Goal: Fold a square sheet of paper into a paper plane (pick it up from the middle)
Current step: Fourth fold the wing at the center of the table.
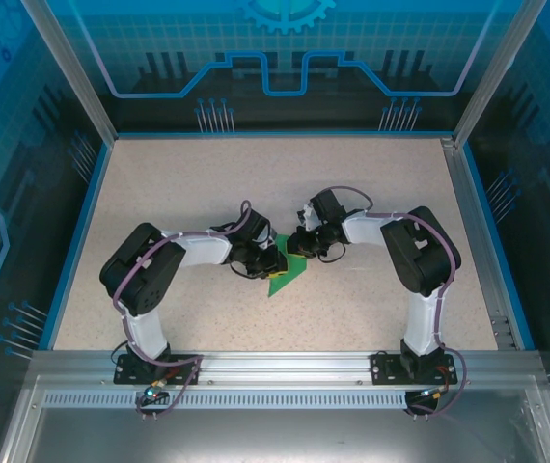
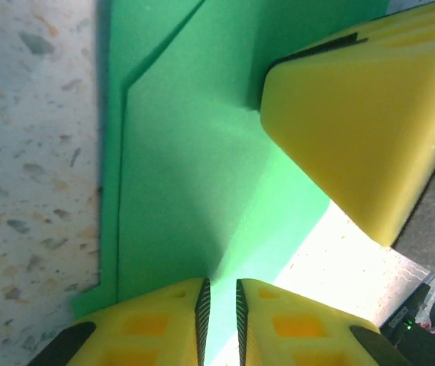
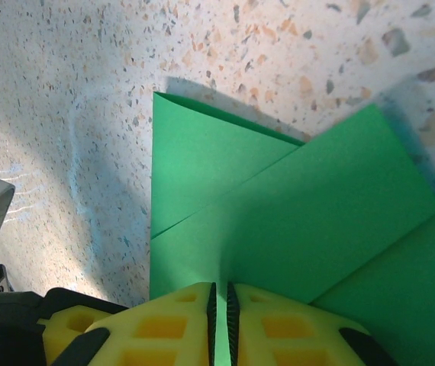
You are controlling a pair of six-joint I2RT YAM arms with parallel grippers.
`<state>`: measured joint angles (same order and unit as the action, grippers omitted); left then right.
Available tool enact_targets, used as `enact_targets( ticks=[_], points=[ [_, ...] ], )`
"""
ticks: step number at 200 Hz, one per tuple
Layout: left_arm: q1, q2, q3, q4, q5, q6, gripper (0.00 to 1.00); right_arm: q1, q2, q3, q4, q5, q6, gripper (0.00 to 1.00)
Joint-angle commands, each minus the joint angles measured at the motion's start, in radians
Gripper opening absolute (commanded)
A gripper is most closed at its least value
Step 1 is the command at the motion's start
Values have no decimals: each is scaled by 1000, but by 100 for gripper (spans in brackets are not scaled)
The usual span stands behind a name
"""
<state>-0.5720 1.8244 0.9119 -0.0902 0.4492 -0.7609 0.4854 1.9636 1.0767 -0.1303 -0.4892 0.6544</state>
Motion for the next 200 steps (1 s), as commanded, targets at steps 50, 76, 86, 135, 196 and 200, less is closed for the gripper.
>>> enact_targets(
  ticks=[50, 76, 86, 135, 196, 200],
  points=[
    [4, -118, -129, -96, 28, 49, 23, 8, 47, -30, -48, 81, 2, 16],
    [0, -181, -114, -96, 44, 35, 25, 9, 46, -37, -45, 80, 2, 16],
    [-3, -199, -106, -93, 51, 29, 26, 8, 47, -36, -45, 79, 2, 16],
    [-26, -174, -106, -67, 128, 21, 27, 10, 55, -31, -42, 76, 5, 16],
    [-35, -97, -187, -82, 99, 47, 26, 11, 52, -31, -55, 78, -3, 17],
    [-35, -96, -193, -83, 97, 50, 26, 11, 52, -29, -57, 80, -4, 17]
  ],
)
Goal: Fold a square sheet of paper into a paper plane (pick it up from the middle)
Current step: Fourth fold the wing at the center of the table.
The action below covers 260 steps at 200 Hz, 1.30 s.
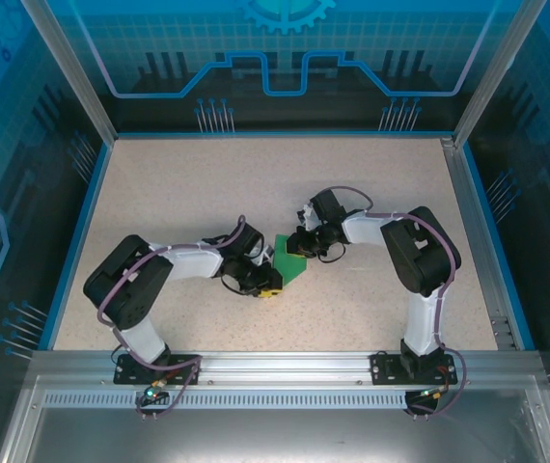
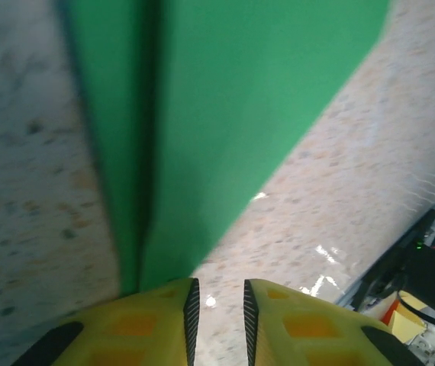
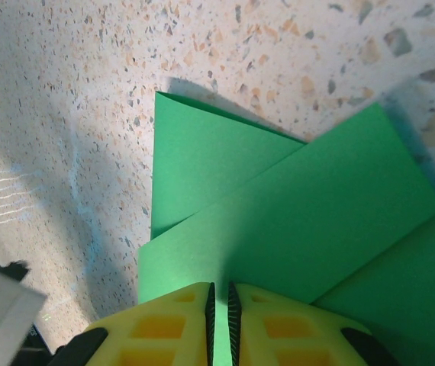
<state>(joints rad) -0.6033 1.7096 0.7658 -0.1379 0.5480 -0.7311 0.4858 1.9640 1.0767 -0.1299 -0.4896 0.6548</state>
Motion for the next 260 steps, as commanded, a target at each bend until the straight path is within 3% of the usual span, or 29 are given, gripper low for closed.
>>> enact_targets(
  ticks=[1, 85, 126, 143, 183, 201, 260],
  points=[
    [-4, 18, -50, -36, -4, 21, 26, 11, 52, -29, -57, 80, -5, 17],
    [2, -171, -118, -101, -90, 18, 24, 11, 39, -15, -60, 57, -13, 19],
    [37, -286, -47, -183, -235, 20, 29, 16, -54, 25, -91, 40, -20, 25],
    [42, -270, 6, -224, -298, 35, 31, 16, -114, 34, -127, 71, -26, 28],
    [42, -176, 109, -232, -296, 82, 39, -10, -263, -52, -178, 206, -12, 39],
    [40, -137, 147, -237, -295, 102, 45, -36, -301, -128, -145, 190, 17, 42],
    [35, -11, 237, -263, -291, 142, 47, -16, -307, -230, -48, 128, 78, 46]
  ],
)
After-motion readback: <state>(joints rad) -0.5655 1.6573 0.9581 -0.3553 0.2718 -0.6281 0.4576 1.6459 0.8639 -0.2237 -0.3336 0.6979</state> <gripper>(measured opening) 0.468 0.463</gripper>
